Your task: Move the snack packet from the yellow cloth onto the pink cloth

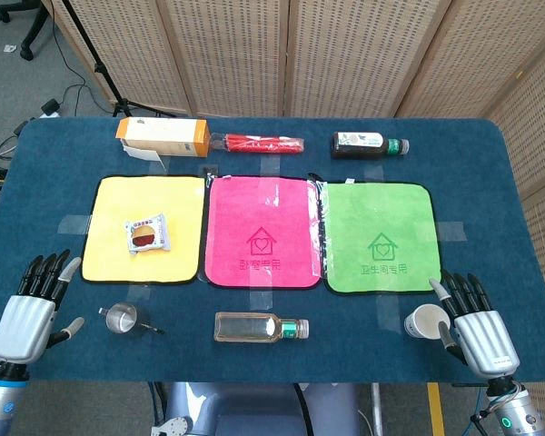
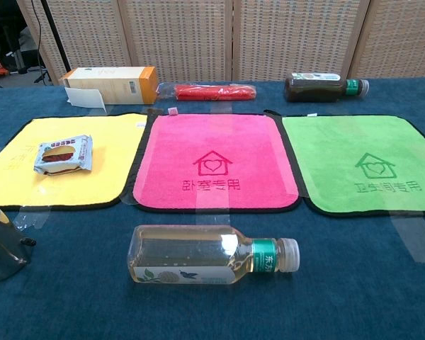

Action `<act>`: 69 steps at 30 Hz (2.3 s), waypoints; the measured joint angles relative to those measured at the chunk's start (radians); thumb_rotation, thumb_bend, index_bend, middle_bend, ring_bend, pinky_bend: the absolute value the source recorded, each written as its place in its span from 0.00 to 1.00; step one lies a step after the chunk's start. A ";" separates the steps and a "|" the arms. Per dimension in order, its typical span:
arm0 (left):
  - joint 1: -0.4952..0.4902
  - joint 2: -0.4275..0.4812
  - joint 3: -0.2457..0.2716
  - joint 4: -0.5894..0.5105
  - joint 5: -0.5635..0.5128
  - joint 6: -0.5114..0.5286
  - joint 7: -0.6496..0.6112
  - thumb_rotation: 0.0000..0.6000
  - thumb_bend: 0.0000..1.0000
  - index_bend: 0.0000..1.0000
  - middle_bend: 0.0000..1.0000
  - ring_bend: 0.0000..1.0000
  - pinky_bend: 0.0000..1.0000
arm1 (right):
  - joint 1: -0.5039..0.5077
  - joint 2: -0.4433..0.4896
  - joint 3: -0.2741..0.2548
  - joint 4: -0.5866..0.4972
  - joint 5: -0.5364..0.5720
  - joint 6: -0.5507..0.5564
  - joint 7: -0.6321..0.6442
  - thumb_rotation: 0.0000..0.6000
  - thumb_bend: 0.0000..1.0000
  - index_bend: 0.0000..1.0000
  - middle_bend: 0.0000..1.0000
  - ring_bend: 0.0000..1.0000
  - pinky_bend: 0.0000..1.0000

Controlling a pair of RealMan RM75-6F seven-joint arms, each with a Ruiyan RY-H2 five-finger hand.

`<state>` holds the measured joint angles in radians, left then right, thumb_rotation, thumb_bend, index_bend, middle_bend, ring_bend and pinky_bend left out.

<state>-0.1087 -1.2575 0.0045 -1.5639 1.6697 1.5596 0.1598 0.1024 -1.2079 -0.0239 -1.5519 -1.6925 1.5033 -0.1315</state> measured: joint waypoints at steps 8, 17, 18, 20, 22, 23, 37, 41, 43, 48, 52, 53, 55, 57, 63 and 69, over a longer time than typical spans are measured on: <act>-0.001 -0.001 0.001 0.002 -0.005 -0.006 -0.001 1.00 0.14 0.00 0.00 0.00 0.00 | -0.001 0.001 -0.004 -0.003 -0.003 -0.001 -0.004 1.00 0.57 0.00 0.00 0.00 0.00; -0.007 -0.001 -0.001 0.005 -0.014 -0.020 -0.012 1.00 0.14 0.00 0.00 0.00 0.00 | 0.003 -0.003 0.000 -0.009 0.006 -0.014 -0.015 1.00 0.57 0.00 0.00 0.00 0.00; -0.007 0.000 -0.002 0.005 -0.016 -0.021 -0.014 1.00 0.14 0.00 0.00 0.00 0.00 | 0.004 -0.005 0.000 -0.009 0.008 -0.017 -0.018 1.00 0.57 0.00 0.00 0.00 0.00; -0.006 0.002 -0.001 0.005 -0.016 -0.019 -0.015 1.00 0.14 0.00 0.00 0.00 0.00 | 0.005 -0.007 -0.001 -0.008 0.008 -0.020 -0.023 1.00 0.57 0.00 0.00 0.00 0.00; -0.004 0.002 -0.001 0.004 -0.016 -0.016 -0.014 1.00 0.14 0.00 0.00 0.00 0.00 | 0.005 -0.008 -0.003 -0.007 0.003 -0.021 -0.027 1.00 0.57 0.00 0.00 0.00 0.00; -0.003 0.002 -0.001 0.002 -0.014 -0.014 -0.012 1.00 0.14 0.00 0.00 0.00 0.00 | 0.004 -0.009 -0.004 -0.006 0.000 -0.017 -0.029 1.00 0.57 0.00 0.00 0.00 0.00; -0.011 0.005 0.007 -0.028 -0.016 -0.040 -0.017 1.00 0.14 0.00 0.00 0.00 0.00 | -0.001 -0.010 -0.008 -0.001 -0.010 -0.005 -0.029 1.00 0.57 0.00 0.00 0.00 0.00; -0.018 0.011 0.002 -0.059 -0.032 -0.055 -0.044 1.00 0.14 0.00 0.00 0.00 0.00 | -0.003 -0.010 -0.008 -0.003 -0.010 -0.002 -0.031 1.00 0.57 0.00 0.00 0.00 0.00; -0.024 0.020 -0.001 -0.082 -0.048 -0.073 -0.066 1.00 0.13 0.00 0.00 0.00 0.00 | -0.004 -0.011 -0.008 -0.001 -0.013 0.001 -0.032 1.00 0.57 0.00 0.00 0.00 0.00; -0.045 0.075 -0.004 -0.183 -0.100 -0.145 -0.171 1.00 0.13 0.00 0.00 0.00 0.00 | -0.004 -0.018 -0.007 0.005 -0.016 0.005 -0.036 1.00 0.57 0.00 0.00 0.00 0.00; -0.075 0.150 -0.011 -0.267 -0.140 -0.222 -0.340 1.00 0.13 0.00 0.00 0.00 0.00 | -0.004 -0.021 -0.007 0.006 -0.019 0.004 -0.039 1.00 0.57 0.00 0.00 0.00 0.00; -0.082 0.166 -0.014 -0.283 -0.148 -0.239 -0.381 1.00 0.14 0.00 0.00 0.00 0.00 | -0.004 -0.021 -0.007 0.006 -0.019 0.005 -0.039 1.00 0.57 0.00 0.00 0.00 0.00; -0.099 0.204 -0.022 -0.313 -0.170 -0.280 -0.482 1.00 0.14 0.00 0.00 0.00 0.00 | -0.004 -0.021 -0.006 0.007 -0.020 0.008 -0.038 1.00 0.57 0.00 0.00 0.00 0.00; -0.116 0.237 -0.033 -0.333 -0.194 -0.314 -0.574 1.00 0.14 0.00 0.00 0.00 0.00 | -0.005 -0.020 -0.004 0.009 -0.018 0.011 -0.032 1.00 0.57 0.00 0.00 0.00 0.00; -0.184 0.335 -0.086 -0.365 -0.307 -0.474 -0.869 1.00 0.14 0.00 0.00 0.00 0.00 | -0.003 -0.021 -0.002 0.014 -0.013 0.007 -0.027 1.00 0.57 0.00 0.00 0.00 0.00; -0.258 0.393 -0.134 -0.334 -0.406 -0.689 -1.085 1.00 0.15 0.00 0.00 0.00 0.00 | 0.001 -0.025 0.000 0.015 -0.004 -0.005 -0.031 1.00 0.57 0.00 0.00 0.00 0.00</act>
<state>-0.3667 -0.8645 -0.1292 -1.8979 1.2635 0.8709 -0.9255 0.1034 -1.2324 -0.0236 -1.5364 -1.6966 1.4981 -0.1630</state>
